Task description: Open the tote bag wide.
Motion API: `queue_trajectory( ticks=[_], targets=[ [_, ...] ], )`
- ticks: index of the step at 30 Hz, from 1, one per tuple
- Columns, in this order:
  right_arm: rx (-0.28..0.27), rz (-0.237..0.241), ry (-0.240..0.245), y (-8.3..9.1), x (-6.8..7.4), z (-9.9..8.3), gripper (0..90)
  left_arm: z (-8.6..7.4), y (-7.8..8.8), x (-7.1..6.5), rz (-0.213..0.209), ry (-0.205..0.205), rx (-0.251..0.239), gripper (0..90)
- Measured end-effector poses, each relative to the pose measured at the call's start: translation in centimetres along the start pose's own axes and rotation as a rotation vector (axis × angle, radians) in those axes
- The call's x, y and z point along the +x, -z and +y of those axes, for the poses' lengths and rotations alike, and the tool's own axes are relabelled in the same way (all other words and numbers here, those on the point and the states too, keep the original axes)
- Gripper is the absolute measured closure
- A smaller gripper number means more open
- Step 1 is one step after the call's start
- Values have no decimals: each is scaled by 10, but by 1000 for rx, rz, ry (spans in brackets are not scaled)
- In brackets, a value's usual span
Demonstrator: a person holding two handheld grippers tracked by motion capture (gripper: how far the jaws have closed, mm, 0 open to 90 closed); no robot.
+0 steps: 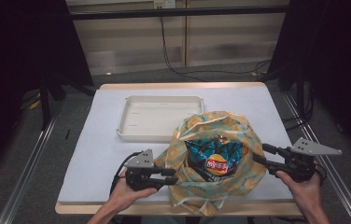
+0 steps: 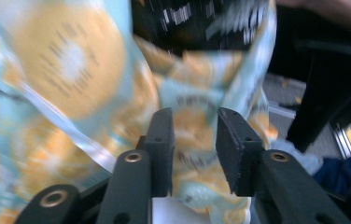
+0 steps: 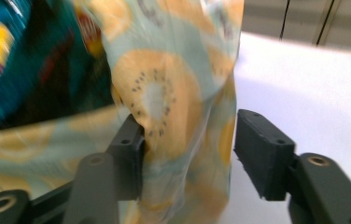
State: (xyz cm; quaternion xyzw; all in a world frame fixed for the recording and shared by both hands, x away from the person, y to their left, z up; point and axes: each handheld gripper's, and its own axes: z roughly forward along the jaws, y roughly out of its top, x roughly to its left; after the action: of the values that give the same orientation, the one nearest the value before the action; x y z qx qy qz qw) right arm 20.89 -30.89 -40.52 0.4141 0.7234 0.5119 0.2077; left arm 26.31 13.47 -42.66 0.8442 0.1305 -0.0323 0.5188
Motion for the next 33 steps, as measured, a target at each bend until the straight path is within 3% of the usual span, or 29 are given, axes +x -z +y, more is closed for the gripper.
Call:
queue_trajectory(
  ticks=[4,8,13,14,17,19,22,26,29,32,33],
  targets=[
    [-31,-5,28,1,1,17,428,14,8,8,42,12,-62,661],
    [-42,-6,54,-10,1,31,429,31,5,17,91,14,-113,621],
    [-55,10,67,-25,1,47,462,46,-2,35,150,43,-146,494],
    [-59,10,65,-29,0,49,471,48,-4,38,179,49,-141,464],
    [-62,22,54,-38,-4,55,585,52,-12,50,195,66,-136,398],
    [-69,27,53,-42,-6,58,689,55,-18,55,172,88,-139,351],
    [-77,37,53,-44,-8,62,804,57,-28,59,181,72,-112,323],
    [-95,29,51,-46,-10,68,882,59,-39,60,188,44,-76,307],
    [-110,29,28,-50,-14,74,892,62,-44,63,158,52,-64,394],
    [-116,26,25,-54,-18,78,891,65,-44,64,96,39,-56,823],
    [-114,21,26,-55,-19,78,886,68,-42,63,105,38,-63,900]
  ],
)
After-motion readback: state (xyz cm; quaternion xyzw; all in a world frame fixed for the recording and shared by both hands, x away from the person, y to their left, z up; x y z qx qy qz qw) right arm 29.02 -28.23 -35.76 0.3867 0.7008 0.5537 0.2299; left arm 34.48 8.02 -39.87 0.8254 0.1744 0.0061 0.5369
